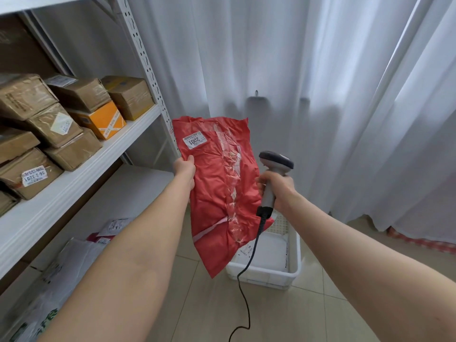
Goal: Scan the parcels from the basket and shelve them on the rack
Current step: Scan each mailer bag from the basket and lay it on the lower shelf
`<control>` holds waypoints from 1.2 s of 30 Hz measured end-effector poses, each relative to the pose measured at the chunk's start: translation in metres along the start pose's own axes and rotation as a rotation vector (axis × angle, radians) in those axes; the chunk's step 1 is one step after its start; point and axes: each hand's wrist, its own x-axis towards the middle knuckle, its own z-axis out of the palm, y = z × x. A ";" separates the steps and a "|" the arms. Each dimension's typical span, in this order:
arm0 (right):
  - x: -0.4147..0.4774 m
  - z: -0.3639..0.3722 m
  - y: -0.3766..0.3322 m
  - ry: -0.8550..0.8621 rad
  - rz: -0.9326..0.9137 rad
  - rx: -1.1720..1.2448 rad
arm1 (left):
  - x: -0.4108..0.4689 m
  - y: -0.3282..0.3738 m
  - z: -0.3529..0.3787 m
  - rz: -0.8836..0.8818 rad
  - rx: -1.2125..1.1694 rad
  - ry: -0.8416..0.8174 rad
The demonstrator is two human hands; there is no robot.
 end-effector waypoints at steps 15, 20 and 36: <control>0.009 0.005 0.032 -0.131 0.160 -0.145 | 0.050 0.009 -0.080 -0.158 0.293 -0.009; 0.011 0.027 0.050 -0.123 0.119 -0.214 | 0.040 -0.008 -0.103 -0.306 0.185 0.001; 0.046 0.109 0.134 0.062 0.163 -0.416 | 0.014 -0.101 -0.195 -0.761 -0.112 -0.498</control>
